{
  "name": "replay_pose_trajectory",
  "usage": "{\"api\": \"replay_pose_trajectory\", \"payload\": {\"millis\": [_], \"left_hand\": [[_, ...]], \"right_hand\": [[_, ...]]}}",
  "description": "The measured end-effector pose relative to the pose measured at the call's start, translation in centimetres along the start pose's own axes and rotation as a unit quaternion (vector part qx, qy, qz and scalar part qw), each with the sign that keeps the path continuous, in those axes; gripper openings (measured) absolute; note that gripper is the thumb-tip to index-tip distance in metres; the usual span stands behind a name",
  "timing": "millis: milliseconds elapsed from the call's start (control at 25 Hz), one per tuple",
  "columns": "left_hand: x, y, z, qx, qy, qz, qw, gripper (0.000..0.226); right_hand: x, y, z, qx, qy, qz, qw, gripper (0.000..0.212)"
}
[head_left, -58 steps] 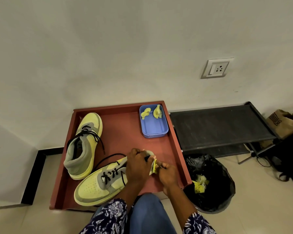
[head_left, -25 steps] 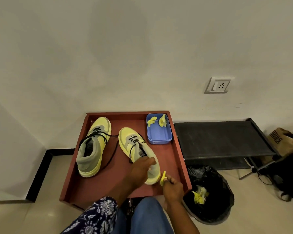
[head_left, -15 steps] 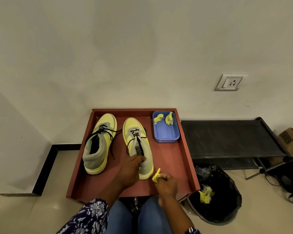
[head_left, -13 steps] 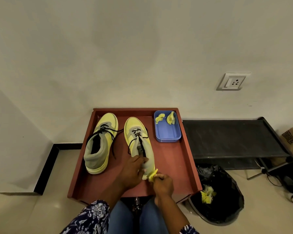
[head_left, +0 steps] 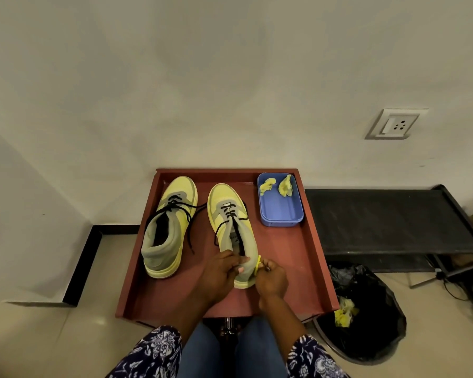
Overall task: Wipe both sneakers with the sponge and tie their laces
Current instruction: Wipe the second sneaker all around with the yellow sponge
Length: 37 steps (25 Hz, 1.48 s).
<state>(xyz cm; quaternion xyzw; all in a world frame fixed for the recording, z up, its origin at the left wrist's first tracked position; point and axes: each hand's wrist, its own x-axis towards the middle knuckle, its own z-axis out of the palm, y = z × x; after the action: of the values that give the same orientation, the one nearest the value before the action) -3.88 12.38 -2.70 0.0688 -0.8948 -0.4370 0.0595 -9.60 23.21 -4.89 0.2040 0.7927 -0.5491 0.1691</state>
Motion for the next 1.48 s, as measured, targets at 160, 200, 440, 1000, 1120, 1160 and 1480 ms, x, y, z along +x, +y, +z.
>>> {"api": "replay_pose_trajectory", "payload": {"millis": [160, 200, 440, 1000, 1120, 1160, 1480], "left_hand": [[-0.1, 0.2, 0.2, -0.006, 0.018, -0.005, 1.0, 0.034], [-0.2, 0.2, 0.2, -0.005, 0.019, -0.007, 1.0, 0.035], [-0.2, 0.3, 0.3, -0.008, 0.024, -0.015, 1.0, 0.037], [-1.3, -0.2, -0.5, 0.017, -0.006, -0.039, 0.999, 0.028], [-1.1, 0.2, -0.3, 0.03, -0.008, -0.059, 0.998, 0.029], [-0.8, 0.4, -0.3, 0.034, -0.012, -0.073, 0.997, 0.03], [1.3, 6.7, 2.2, 0.033, 0.033, -0.163, 0.986, 0.032]], "right_hand": [[0.7, 1.7, 0.0, -0.06, -0.023, -0.042, 0.997, 0.029], [0.3, 2.2, 0.2, -0.059, -0.02, -0.029, 0.998, 0.025], [-0.7, 3.4, 2.1, 0.006, -0.009, 0.085, 0.996, 0.013], [6.4, -1.8, 1.5, -0.022, -0.152, 0.057, 0.987, 0.026], [5.6, -2.1, 0.7, 0.007, -0.149, 0.054, 0.987, 0.024], [5.2, -2.2, 0.3, 0.019, -0.148, 0.056, 0.987, 0.023], [1.6, -3.1, -4.5, 0.028, -0.124, -0.001, 0.992, 0.008]]}}
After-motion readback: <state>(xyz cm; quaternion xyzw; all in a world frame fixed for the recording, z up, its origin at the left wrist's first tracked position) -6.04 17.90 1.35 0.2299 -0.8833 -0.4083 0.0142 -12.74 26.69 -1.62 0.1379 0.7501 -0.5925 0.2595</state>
